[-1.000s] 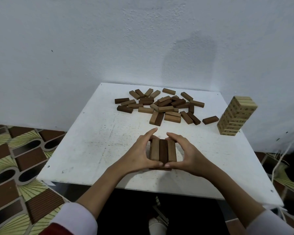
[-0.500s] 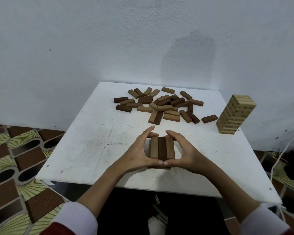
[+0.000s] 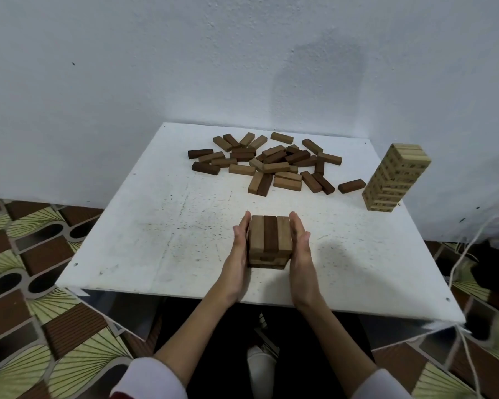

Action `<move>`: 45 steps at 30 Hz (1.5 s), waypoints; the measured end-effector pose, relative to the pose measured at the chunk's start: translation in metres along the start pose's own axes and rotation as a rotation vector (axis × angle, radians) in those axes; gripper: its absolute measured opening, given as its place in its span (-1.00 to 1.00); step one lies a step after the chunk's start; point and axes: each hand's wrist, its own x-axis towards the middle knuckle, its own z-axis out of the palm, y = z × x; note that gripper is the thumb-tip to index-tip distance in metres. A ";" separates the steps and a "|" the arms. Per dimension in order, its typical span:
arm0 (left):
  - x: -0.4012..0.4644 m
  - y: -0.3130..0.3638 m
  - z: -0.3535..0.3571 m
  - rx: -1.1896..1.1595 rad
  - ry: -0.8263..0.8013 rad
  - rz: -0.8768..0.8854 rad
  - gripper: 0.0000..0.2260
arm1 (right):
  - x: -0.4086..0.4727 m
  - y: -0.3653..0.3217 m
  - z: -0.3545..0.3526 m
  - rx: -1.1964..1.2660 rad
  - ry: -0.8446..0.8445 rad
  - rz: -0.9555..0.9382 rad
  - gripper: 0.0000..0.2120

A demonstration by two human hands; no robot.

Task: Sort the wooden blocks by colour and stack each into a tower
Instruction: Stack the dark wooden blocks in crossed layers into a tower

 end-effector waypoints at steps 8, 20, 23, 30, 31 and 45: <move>0.000 -0.004 0.001 -0.026 -0.037 0.022 0.04 | -0.004 0.001 0.004 -0.051 -0.029 -0.056 -0.11; -0.005 -0.001 0.002 0.062 -0.055 0.087 0.00 | -0.003 0.001 0.003 -0.046 -0.018 -0.022 -0.29; -0.007 0.001 0.002 0.081 -0.059 0.106 -0.01 | -0.004 -0.001 0.003 -0.033 -0.029 -0.020 -0.33; -0.008 0.001 0.002 0.100 -0.052 0.125 -0.04 | -0.003 0.000 0.002 -0.026 -0.018 -0.020 -0.40; -0.008 0.001 0.003 0.101 -0.052 0.124 -0.04 | -0.003 0.000 0.002 -0.024 -0.015 -0.019 -0.40; -0.008 -0.005 0.001 0.281 -0.030 0.072 -0.51 | -0.005 -0.002 0.001 -0.031 -0.028 -0.022 -0.38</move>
